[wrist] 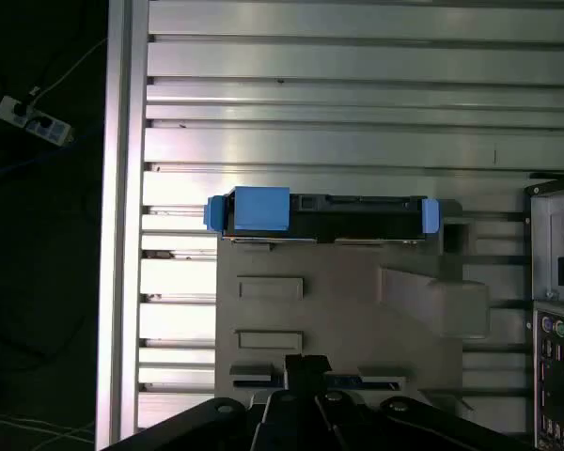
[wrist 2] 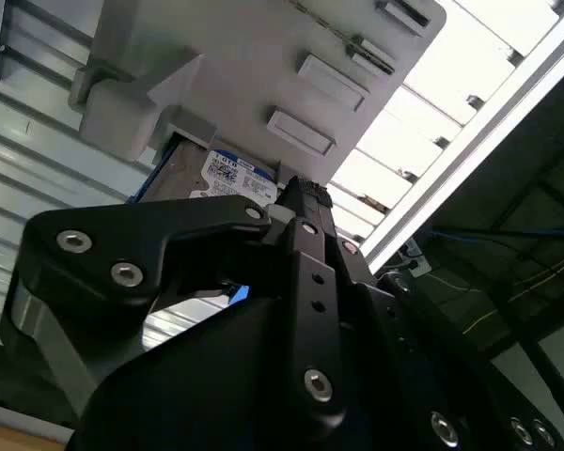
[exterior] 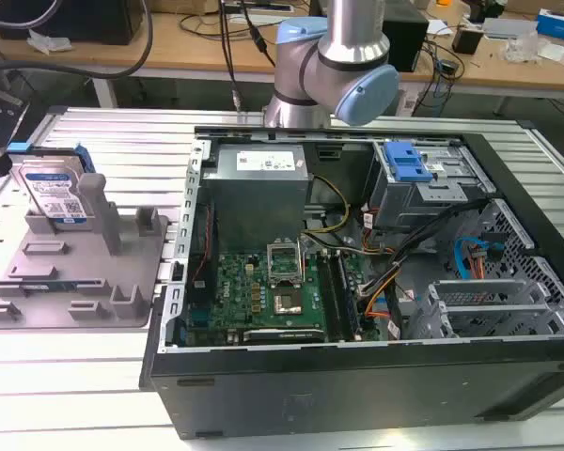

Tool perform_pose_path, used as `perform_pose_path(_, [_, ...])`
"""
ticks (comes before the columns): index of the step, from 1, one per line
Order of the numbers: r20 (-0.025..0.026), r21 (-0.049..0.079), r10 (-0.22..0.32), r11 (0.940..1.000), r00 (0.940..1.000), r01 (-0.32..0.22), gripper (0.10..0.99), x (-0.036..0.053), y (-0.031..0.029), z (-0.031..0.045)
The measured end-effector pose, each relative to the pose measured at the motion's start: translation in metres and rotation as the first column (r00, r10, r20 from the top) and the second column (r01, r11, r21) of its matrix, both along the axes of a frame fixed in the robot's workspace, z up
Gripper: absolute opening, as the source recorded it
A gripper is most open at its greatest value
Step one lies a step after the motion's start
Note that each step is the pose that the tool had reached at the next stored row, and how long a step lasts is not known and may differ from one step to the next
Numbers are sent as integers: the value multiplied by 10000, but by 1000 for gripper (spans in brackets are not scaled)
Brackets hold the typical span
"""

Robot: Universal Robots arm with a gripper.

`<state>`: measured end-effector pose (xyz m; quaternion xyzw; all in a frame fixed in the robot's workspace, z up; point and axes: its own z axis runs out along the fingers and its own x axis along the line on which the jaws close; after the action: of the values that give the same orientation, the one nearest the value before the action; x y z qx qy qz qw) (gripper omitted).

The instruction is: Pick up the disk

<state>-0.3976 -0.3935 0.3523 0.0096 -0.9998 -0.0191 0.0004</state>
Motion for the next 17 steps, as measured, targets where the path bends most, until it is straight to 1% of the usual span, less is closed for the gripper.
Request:
perform_pose_path(9, [0, 0, 0, 10000, 10000, 0, 106, 1, 0, -1])
perform_pose_path(12, [-21, 0, 0, 10000, 10000, 0, 106, 1, 0, 0])
perform_pose_path(13, [-31, 0, 72, 10000, 10000, -72, 106, 1, 0, 0])
perform_pose_path(14, [-45, 1, 537, 9986, 9985, -537, 106, 1, 0, 0])
perform_pose_path(15, [-51, 2, 805, 9968, 9967, -805, 106, 1, 0, 0])
perform_pose_path(17, [-59, 7, 1172, 9931, 9931, -1172, 106, 1, 0, 0])
